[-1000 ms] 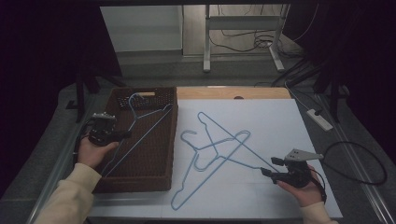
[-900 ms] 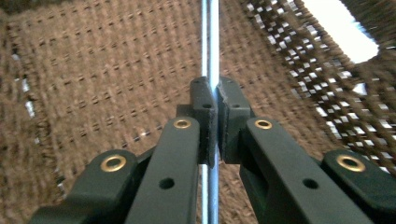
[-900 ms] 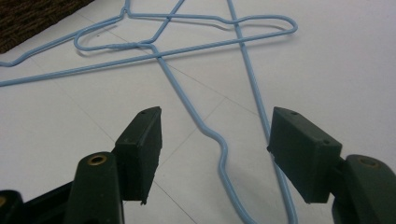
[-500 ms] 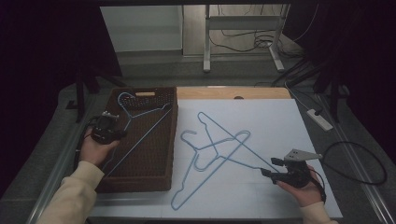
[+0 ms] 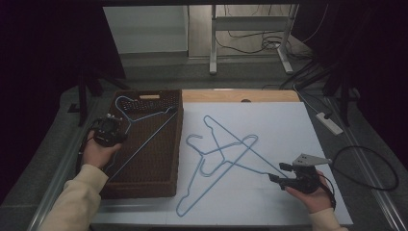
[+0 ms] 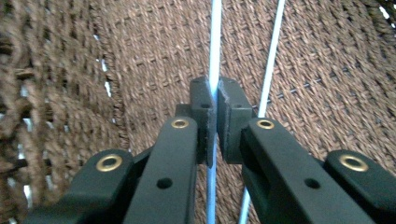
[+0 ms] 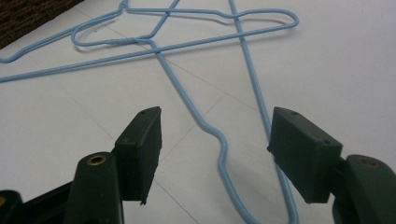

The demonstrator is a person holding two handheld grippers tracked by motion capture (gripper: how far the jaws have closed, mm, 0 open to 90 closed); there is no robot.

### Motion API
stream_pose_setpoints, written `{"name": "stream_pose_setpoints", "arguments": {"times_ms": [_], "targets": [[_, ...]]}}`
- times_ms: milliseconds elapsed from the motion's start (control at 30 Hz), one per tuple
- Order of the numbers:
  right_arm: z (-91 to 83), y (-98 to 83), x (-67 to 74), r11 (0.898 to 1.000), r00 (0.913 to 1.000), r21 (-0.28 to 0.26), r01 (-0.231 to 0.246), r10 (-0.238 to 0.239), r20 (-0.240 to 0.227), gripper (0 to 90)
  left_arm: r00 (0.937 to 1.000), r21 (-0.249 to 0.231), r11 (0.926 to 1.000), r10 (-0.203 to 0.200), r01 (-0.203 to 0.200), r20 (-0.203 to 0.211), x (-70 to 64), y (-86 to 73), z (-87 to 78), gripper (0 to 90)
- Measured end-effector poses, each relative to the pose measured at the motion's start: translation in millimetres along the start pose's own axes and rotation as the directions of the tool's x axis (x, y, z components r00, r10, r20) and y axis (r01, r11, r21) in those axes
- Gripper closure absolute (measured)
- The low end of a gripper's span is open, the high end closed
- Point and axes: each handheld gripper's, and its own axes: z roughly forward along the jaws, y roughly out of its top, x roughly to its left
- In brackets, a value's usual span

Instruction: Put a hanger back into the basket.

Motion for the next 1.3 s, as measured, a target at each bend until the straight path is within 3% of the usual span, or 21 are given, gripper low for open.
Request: {"name": "stream_pose_setpoints", "arguments": {"times_ms": [33,67,133,167,267,367,433,500,633,733,767,800,833,1000,1100,1200,1233,1300], "targets": [[0.1,0.0,0.1,1.000,1.0000,-0.001,0.000,0.000,0.000,35.2,0.9999,-0.002,1.0000,-0.002,0.002,-0.012,0.5,0.1,-0.5,83.5],[0.2,0.0,0.5,1.000,1.0000,-0.001,0.000,0.000,0.000,35.2,0.9991,-0.011,0.9999,0.001,-0.002,-0.042,0.5,-0.2,-2.1,77.1],[0.1,0.0,0.4,1.000,1.0000,-0.002,0.001,-0.001,0.000,35.2,0.9989,-0.026,0.9996,0.006,-0.007,-0.046,0.1,-0.5,-4.1,75.4],[0.0,-0.1,0.3,1.000,1.0000,-0.003,0.001,-0.001,0.001,35.2,0.9983,-0.056,0.9984,0.009,-0.013,-0.058,-1.6,-1.0,-8.0,67.1],[-0.2,-0.2,0.0,1.000,1.0000,-0.001,0.000,0.000,0.000,35.2,0.9985,-0.090,0.9957,0.017,-0.022,-0.053,-3.7,-1.2,-14.1,55.2],[0.0,-0.2,-0.1,1.000,1.0000,-0.002,0.000,0.000,0.000,35.2,0.9989,-0.155,0.9868,0.043,-0.046,-0.019,-8.3,-2.5,-26.5,50.5],[-0.1,-0.1,0.2,1.000,1.0000,-0.003,-0.001,0.001,0.002,35.2,0.9981,-0.200,0.9787,0.054,-0.047,0.030,-11.9,-4.1,-36.0,42.6],[-0.2,-0.1,0.3,1.000,1.0000,-0.003,0.000,0.000,0.002,35.1,0.9939,-0.232,0.9717,0.066,-0.044,0.088,-15.5,-6.5,-45.1,41.6],[-0.7,0.2,-0.1,1.000,1.0000,-0.006,0.000,0.000,0.003,35.1,0.9884,-0.283,0.9578,0.091,-0.054,0.122,-24.9,-12.5,-57.7,37.5],[-1.2,0.4,-0.3,1.000,1.0000,-0.009,-0.001,0.001,0.002,35.1,0.9786,-0.336,0.9401,0.118,-0.055,0.169,-35.3,-21.0,-71.9,36.6],[-1.2,0.4,-0.3,1.000,1.0000,-0.009,-0.001,0.001,0.002,35.1,0.9786,-0.336,0.9401,0.118,-0.055,0.169,-35.3,-21.0,-71.9,36.1],[-1.5,0.8,-0.6,1.000,1.0000,-0.013,-0.002,0.002,0.003,35.1,0.9720,-0.356,0.9323,0.141,-0.066,0.188,-42.1,-25.5,-78.4,35.4],[-1.5,0.8,-0.6,1.000,1.0000,-0.013,-0.002,0.002,0.003,35.1,0.9720,-0.356,0.9323,0.141,-0.066,0.188,-42.1,-25.5,-78.4,35.0],[-2.1,1.7,-1.7,1.000,1.0000,-0.021,0.001,-0.001,0.002,35.1,0.9526,-0.391,0.9151,0.201,-0.099,0.228,-66.8,-37.7,-92.7,34.1],[-2.2,2.3,-1.8,1.000,1.0000,-0.023,0.000,0.000,0.001,35.0,0.9412,-0.416,0.9047,0.217,-0.094,0.259,-78.3,-44.5,-96.8,33.7],[-2.2,2.2,-2.2,1.000,1.0000,-0.026,0.001,-0.001,-0.001,35.0,0.9334,-0.426,0.8999,0.229,-0.095,0.276,-86.5,-49.0,-97.2,33.4],[-2.3,2.3,-2.5,1.000,1.0000,-0.027,0.000,0.000,0.000,35.0,0.9280,-0.428,0.8982,0.241,-0.102,0.284,-92.8,-51.5,-95.8,33.4],[-2.4,2.4,-2.7,1.000,1.0000,-0.027,0.000,0.000,0.001,35.0,0.9254,-0.428,0.8971,0.248,-0.108,0.286,-96.5,-52.7,-94.7,33.3]]}}
